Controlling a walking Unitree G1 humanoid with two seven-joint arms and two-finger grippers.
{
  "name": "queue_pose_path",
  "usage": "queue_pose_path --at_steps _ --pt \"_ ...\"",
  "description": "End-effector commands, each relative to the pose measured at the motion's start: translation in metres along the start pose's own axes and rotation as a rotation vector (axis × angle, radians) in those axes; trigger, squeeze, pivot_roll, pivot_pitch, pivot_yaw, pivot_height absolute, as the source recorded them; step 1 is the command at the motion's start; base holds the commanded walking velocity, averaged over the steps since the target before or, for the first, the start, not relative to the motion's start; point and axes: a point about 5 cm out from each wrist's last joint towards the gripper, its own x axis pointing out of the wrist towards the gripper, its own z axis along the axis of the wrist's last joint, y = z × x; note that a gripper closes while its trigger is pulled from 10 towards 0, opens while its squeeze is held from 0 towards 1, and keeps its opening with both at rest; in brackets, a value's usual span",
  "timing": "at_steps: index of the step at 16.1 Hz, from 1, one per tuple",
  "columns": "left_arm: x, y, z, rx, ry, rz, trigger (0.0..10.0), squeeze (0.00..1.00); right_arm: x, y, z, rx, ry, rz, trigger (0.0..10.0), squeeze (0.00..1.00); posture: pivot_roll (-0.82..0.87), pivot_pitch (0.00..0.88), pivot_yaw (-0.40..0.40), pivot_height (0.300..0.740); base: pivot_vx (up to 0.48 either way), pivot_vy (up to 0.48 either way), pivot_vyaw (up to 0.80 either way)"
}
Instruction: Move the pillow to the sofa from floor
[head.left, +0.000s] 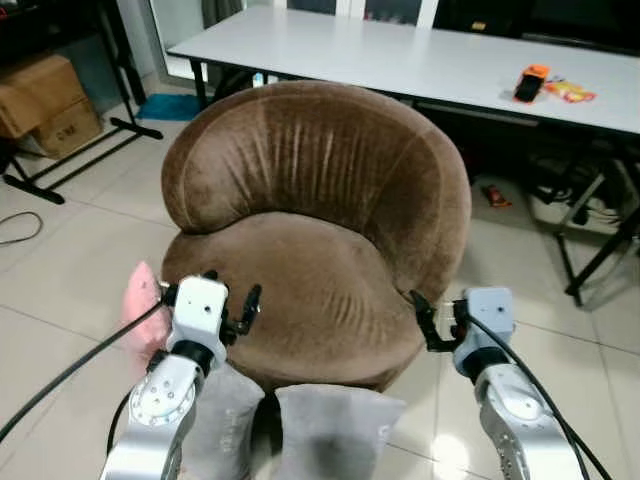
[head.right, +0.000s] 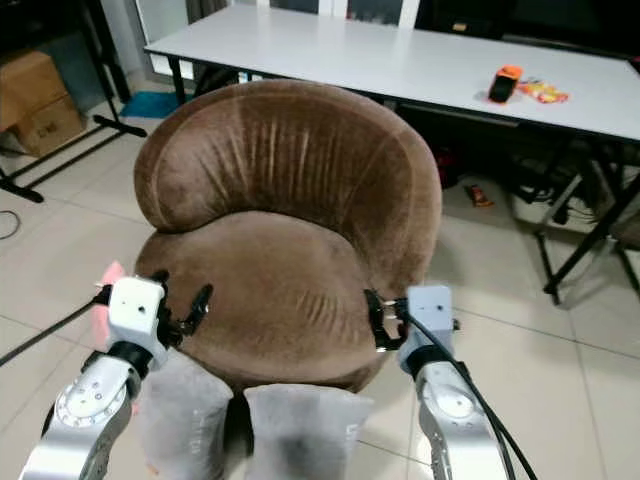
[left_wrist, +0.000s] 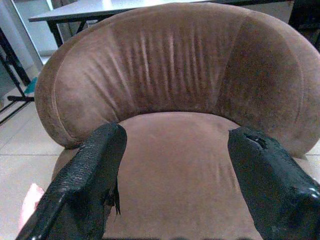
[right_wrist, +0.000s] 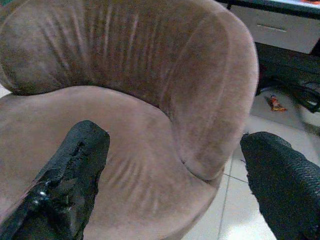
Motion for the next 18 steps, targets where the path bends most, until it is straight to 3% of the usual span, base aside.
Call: queue_pose_path --at_steps 1,4,11,18 --pt "-0.0026 0.0033 -0.0039 0.010 0.011 0.012 10.0 0.00 -0.0005 0.0011 -0.0024 0.038 0.015 0.011 10.0 0.00 -0.03 0.000 -0.037 0.706 0.000 0.000 0.00" --pt "-0.0041 0.0044 -0.0063 -0.010 0.000 0.024 10.0 0.00 -0.0007 0.0009 -0.0019 0.091 0.010 -0.008 10.0 0.00 -0.03 0.000 -0.036 0.681 0.000 0.000 0.00" --pt "-0.0067 0.0039 -0.0087 -0.009 -0.019 0.035 10.0 0.00 0.0011 0.0032 -0.0042 0.080 0.019 -0.005 10.0 0.00 -0.02 0.000 -0.049 0.606 0.000 0.000 0.00" --pt "-0.0058 0.0036 -0.0068 -0.024 -0.045 0.021 10.0 0.00 0.0067 0.0027 -0.0006 0.082 0.018 -0.029 10.0 0.00 -0.02 0.000 -0.056 0.602 0.039 0.000 0.00"
